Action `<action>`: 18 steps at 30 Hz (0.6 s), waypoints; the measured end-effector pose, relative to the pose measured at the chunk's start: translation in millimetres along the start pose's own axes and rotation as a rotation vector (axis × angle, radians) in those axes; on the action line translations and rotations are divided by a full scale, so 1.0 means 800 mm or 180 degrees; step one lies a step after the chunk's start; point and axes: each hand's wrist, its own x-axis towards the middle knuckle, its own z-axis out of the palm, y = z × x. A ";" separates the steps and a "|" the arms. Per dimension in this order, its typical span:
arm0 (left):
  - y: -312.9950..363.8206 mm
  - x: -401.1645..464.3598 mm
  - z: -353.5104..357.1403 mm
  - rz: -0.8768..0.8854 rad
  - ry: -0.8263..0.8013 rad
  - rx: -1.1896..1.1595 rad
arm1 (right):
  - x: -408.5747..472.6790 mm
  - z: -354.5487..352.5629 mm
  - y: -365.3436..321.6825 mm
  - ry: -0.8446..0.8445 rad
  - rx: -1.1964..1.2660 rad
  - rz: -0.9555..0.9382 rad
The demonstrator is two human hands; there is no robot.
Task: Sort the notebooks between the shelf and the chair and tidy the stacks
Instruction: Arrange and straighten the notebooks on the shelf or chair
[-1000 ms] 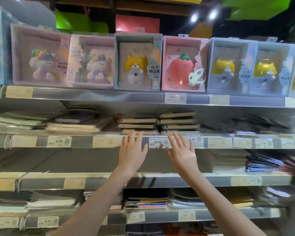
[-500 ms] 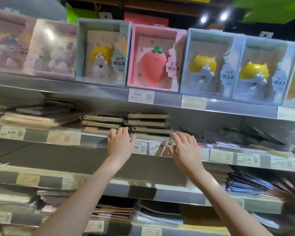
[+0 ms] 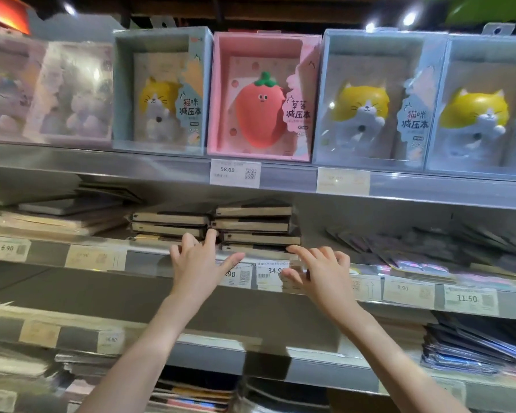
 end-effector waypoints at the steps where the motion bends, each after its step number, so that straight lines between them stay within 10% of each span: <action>1: -0.002 0.001 0.001 0.0012 0.0018 -0.0036 | 0.000 0.002 0.000 0.0067 -0.0022 -0.0055; 18: 0.000 0.002 -0.007 -0.0005 0.0045 -0.0139 | 0.019 -0.027 0.005 -0.1024 -0.0133 -0.0301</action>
